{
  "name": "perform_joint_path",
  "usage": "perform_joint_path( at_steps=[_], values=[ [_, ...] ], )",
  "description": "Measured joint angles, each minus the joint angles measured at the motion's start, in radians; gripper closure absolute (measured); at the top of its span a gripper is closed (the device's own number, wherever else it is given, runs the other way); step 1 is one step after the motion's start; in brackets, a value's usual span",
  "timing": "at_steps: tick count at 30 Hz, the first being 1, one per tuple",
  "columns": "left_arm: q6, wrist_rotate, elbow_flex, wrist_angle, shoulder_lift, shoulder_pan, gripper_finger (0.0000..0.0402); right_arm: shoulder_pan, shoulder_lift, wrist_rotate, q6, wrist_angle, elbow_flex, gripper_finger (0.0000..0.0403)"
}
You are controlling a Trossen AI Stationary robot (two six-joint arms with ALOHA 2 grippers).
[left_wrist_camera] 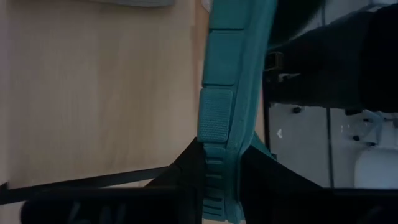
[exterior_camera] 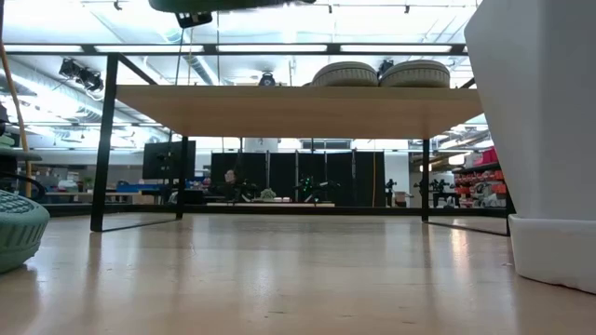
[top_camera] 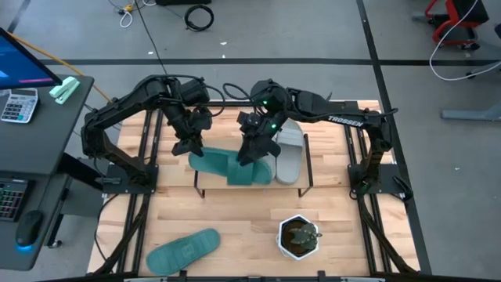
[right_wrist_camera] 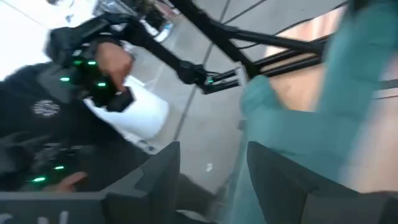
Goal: Pick and place slides into the shelf
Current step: Put the top green slide on the shelf
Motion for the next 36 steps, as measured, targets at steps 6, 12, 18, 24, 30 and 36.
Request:
perform_joint_path(
  at_steps=[6, 12, 18, 24, 30, 36],
  values=[
    [-0.001, -0.017, 0.0, -0.004, 0.0, 0.002, 0.0332, 0.029, 0.001, 0.09, -0.119, -0.063, 0.0, 0.0209],
    [-0.008, -0.02, 0.0, 0.0, 0.0, 0.004, 0.0332, 0.022, -0.012, 0.253, -0.258, -0.044, 0.018, 0.0208],
    [-0.007, -0.01, 0.001, -0.002, 0.0, 0.002, 0.0332, 0.004, -0.014, 0.264, -0.318, -0.095, 0.109, 0.0171],
    [-0.008, -0.054, 0.001, -0.002, 0.0, 0.002, 0.0332, 0.015, -0.015, 0.344, -0.316, -0.233, 0.128, 0.0099],
    [0.0, -0.07, 0.001, -0.003, 0.0, 0.002, 0.0332, 0.012, -0.013, 0.44, -0.268, -0.305, 0.104, 0.0053],
    [0.008, -0.071, 0.001, -0.002, 0.0, 0.002, 0.0332, 0.016, 0.002, 0.453, -0.24, -0.304, 0.105, 0.0044]
  ],
)
